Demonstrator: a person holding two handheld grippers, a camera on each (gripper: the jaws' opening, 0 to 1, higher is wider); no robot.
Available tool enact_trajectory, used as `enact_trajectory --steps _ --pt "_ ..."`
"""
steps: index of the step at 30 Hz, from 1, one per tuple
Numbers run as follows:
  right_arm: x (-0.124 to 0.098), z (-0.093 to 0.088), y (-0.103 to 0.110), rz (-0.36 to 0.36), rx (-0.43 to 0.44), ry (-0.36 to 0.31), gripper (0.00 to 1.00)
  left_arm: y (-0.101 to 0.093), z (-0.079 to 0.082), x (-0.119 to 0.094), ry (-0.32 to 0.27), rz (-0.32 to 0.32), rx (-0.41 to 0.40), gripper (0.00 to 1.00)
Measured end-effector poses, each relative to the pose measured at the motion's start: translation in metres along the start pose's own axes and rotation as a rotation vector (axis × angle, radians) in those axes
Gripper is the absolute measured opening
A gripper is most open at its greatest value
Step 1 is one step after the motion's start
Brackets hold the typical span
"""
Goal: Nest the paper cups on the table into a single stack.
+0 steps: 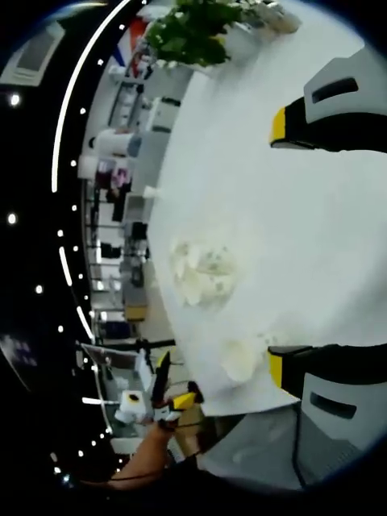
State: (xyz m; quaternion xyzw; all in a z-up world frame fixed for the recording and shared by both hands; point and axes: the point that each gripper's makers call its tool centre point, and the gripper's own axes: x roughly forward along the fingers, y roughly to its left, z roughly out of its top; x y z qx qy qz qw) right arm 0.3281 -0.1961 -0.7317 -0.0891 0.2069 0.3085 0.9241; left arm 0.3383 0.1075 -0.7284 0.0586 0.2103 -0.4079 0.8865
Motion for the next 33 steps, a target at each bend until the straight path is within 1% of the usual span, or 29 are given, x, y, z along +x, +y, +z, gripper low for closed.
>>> enact_trajectory --steps 3,7,14,21,28,33 --pt "0.001 -0.002 -0.001 0.003 0.0 0.001 1.0 0.002 -0.001 -0.003 -0.006 0.009 -0.004 0.98" --pt "0.002 -0.003 -0.001 0.007 -0.004 0.005 1.0 0.0 -0.002 -0.004 -0.009 0.008 0.011 0.98" --pt "0.003 -0.002 -0.003 0.007 -0.005 0.002 1.0 -0.003 -0.006 -0.004 0.009 -0.007 0.02 0.98" --pt "0.005 0.0 -0.001 0.016 -0.003 0.0 1.0 -0.003 -0.004 -0.006 0.011 -0.006 0.019 0.98" --pt "0.017 0.0 -0.003 0.03 -0.012 0.004 1.0 -0.003 -0.001 -0.009 0.005 -0.002 0.02 0.98" --pt "0.028 0.001 -0.005 0.036 -0.017 0.006 1.0 -0.005 -0.005 -0.01 0.018 -0.005 0.02 0.98"
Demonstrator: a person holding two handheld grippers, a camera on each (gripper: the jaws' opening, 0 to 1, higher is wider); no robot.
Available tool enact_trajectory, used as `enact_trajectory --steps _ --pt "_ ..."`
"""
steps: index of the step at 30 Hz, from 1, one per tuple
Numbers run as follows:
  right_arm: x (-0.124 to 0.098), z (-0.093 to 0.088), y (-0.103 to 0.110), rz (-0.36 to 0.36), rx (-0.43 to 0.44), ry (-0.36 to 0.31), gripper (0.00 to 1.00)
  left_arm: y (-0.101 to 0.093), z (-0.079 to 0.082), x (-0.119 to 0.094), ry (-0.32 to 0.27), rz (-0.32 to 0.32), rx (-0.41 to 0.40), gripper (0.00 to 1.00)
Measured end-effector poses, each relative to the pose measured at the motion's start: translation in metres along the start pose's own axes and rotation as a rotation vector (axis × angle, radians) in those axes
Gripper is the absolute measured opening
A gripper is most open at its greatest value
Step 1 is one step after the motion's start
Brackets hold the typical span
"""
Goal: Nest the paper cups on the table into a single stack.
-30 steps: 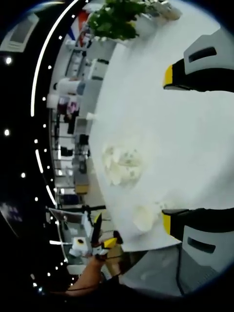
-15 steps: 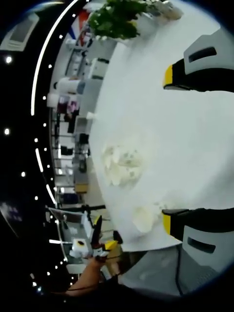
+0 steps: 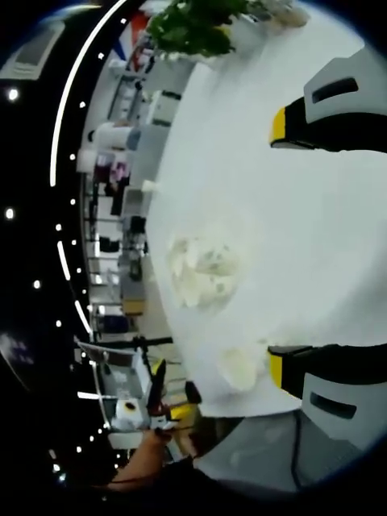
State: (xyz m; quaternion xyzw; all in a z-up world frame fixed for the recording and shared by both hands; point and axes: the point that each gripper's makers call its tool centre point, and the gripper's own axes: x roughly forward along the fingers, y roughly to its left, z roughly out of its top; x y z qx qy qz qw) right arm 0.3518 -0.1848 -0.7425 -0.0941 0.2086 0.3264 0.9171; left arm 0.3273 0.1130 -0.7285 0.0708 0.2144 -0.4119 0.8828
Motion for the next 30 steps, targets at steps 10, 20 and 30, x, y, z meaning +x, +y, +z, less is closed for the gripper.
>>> enact_trajectory --steps 10,20,30 --pt "0.017 0.002 -0.007 0.01 -0.002 0.004 1.0 0.002 0.004 -0.001 -0.014 0.01 -0.006 0.98" --pt "0.039 0.002 -0.007 0.024 0.004 0.002 1.0 0.001 0.002 0.0 -0.003 0.005 0.0 0.98" --pt "0.066 0.005 -0.006 0.043 0.007 0.007 1.0 -0.001 0.004 0.004 -0.005 -0.006 -0.002 0.98"
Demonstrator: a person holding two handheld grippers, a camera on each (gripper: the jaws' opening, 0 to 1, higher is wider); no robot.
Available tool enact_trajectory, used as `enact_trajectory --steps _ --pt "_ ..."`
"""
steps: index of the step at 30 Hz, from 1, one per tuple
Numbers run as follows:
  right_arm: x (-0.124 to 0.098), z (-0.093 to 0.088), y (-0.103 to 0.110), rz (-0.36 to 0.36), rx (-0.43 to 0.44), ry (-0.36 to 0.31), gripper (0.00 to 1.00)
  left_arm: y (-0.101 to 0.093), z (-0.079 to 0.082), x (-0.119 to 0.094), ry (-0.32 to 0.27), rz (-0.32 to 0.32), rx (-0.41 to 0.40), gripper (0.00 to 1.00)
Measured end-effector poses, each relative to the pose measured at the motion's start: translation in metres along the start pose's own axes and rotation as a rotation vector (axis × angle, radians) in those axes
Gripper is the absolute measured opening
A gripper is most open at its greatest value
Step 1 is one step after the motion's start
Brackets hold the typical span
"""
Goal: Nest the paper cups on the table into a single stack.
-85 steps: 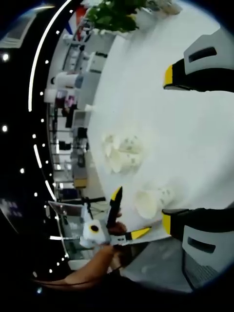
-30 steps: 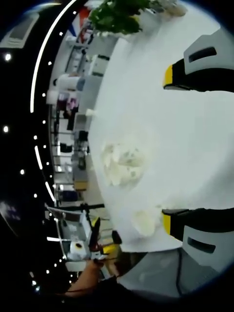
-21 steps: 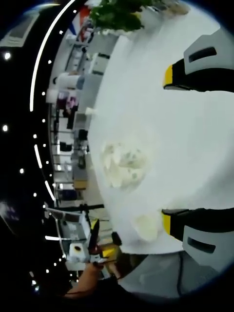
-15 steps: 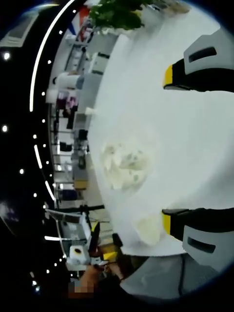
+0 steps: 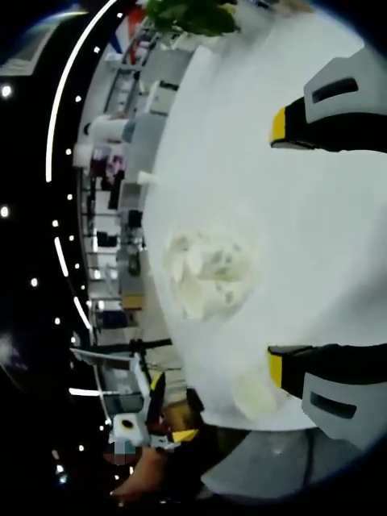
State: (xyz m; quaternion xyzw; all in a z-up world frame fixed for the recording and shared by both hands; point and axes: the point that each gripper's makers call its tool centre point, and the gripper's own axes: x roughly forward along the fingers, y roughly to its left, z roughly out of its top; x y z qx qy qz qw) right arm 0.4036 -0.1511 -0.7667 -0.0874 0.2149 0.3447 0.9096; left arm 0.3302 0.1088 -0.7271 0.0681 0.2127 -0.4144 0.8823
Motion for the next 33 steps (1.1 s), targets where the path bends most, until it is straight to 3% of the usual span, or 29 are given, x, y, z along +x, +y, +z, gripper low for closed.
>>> enact_trajectory --steps 11,23,33 --pt "0.029 0.006 0.0 0.024 0.003 -0.005 1.0 0.001 -0.002 0.002 0.005 -0.002 -0.001 0.98" --pt "0.062 0.01 -0.013 0.016 0.038 -0.012 0.98 0.002 0.004 0.008 -0.013 -0.003 -0.019 0.98" --pt "0.089 0.014 -0.005 0.046 0.005 -0.007 0.93 0.002 0.002 0.005 -0.016 0.005 -0.027 0.98"
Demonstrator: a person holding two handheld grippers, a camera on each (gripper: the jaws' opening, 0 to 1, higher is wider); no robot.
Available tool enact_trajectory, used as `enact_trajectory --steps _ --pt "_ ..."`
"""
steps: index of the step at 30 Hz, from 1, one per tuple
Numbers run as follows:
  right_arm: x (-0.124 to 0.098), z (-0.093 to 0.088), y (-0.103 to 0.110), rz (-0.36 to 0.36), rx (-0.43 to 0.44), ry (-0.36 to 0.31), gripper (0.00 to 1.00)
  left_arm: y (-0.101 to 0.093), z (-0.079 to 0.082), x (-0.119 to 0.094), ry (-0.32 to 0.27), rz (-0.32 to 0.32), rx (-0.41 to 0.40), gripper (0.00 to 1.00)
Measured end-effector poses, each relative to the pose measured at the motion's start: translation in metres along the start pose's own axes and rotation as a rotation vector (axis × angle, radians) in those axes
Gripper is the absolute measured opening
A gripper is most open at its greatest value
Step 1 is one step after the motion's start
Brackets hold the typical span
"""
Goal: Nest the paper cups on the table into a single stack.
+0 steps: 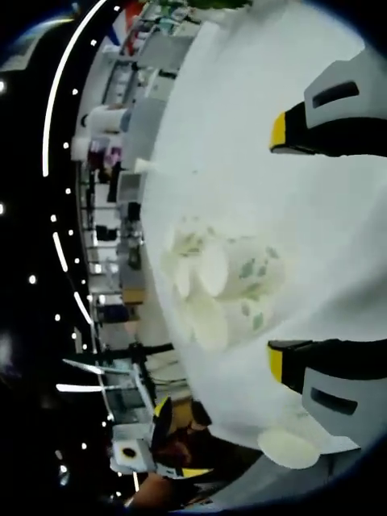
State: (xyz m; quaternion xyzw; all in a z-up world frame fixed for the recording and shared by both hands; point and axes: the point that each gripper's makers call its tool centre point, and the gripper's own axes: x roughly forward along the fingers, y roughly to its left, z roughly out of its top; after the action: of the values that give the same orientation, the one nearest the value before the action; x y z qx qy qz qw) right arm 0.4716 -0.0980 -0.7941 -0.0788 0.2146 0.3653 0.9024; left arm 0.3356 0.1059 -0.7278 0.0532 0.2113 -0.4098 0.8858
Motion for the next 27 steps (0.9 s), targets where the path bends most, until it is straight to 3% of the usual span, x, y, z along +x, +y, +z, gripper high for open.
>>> enact_trajectory --steps 7,18,22,27 --pt "0.013 0.001 0.001 0.004 0.006 0.015 0.94 0.003 -0.004 -0.008 0.008 0.014 0.001 0.98" --pt "0.03 0.004 -0.003 0.01 -0.003 0.012 0.86 0.008 -0.001 -0.01 0.004 0.023 0.014 0.98" --pt "0.035 0.004 -0.002 0.011 -0.012 0.023 0.85 0.01 -0.003 -0.008 0.014 0.017 0.071 0.98" --pt "0.043 0.002 -0.001 0.019 -0.021 0.029 0.79 0.011 -0.003 -0.009 0.016 0.018 0.061 0.97"
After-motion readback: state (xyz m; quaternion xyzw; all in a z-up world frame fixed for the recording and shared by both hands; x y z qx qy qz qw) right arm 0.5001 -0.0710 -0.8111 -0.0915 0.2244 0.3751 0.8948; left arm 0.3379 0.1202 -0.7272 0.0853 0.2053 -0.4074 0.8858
